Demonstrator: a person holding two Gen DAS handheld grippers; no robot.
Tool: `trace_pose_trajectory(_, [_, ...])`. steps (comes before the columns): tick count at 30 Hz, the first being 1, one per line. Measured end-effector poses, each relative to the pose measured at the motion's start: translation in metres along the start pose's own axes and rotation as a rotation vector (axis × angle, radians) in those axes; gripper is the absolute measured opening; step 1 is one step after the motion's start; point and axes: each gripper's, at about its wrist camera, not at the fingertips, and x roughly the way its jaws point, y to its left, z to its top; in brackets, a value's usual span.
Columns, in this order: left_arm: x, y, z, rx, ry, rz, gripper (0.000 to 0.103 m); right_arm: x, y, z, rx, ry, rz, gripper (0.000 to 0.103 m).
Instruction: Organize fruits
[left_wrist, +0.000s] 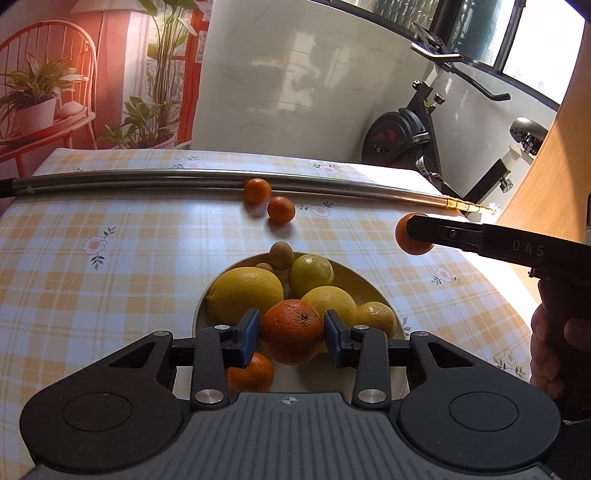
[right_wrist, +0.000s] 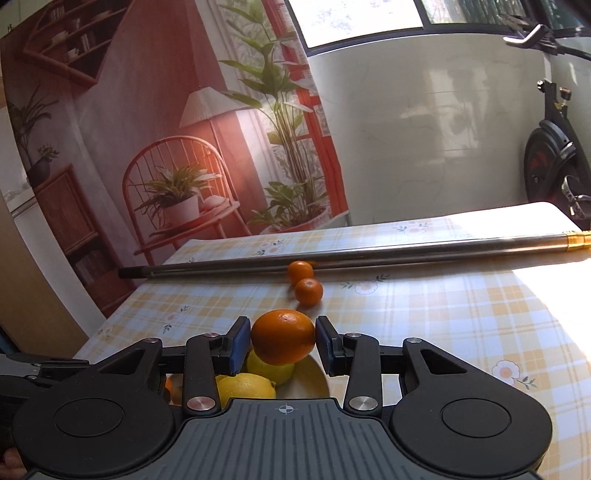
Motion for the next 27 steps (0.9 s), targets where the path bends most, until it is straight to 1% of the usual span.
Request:
trace_pose_trajectory(4, [-0.005,-0.001,-0.006,-0.012,-0.010,-0.002,0.040,-0.007,0.007,-0.014,-0.018,0.005,-0.018,0.036])
trace_pose_trajectory(9, [0.003,-0.005,-0.015,0.001,0.033,-0.018,0.040,-0.006,0.013,-0.021,-0.050,0.007,-0.035,0.035])
trace_pose_trajectory(13, [0.010,-0.006,-0.018,0.020,0.065,-0.023,0.040,-0.003,0.009,-0.022,-0.036,-0.005,-0.035,0.035])
trace_pose_trajectory(18, [0.020,-0.004,-0.025,0.036,0.115,-0.019,0.040,0.003,-0.001,-0.026,-0.007,0.013,-0.032,0.034])
trace_pose_trajectory(21, [0.022,-0.006,-0.026,0.043,0.116,-0.026,0.040,0.003,-0.009,-0.026,0.020,0.005,-0.047,0.034])
trace_pose_trajectory(22, [0.022,-0.007,-0.026,0.050,0.114,-0.024,0.040,0.003,-0.014,-0.026,0.032,0.002,-0.061,0.034])
trace_pose_trajectory(24, [0.024,-0.008,-0.027,0.058,0.115,-0.021,0.040,0.002,-0.023,-0.025,0.047,-0.002,-0.122,0.034])
trace_pose_trajectory(27, [0.025,-0.012,-0.025,0.078,0.116,-0.014,0.040,0.001,-0.047,-0.023,0.067,-0.010,-0.264,0.036])
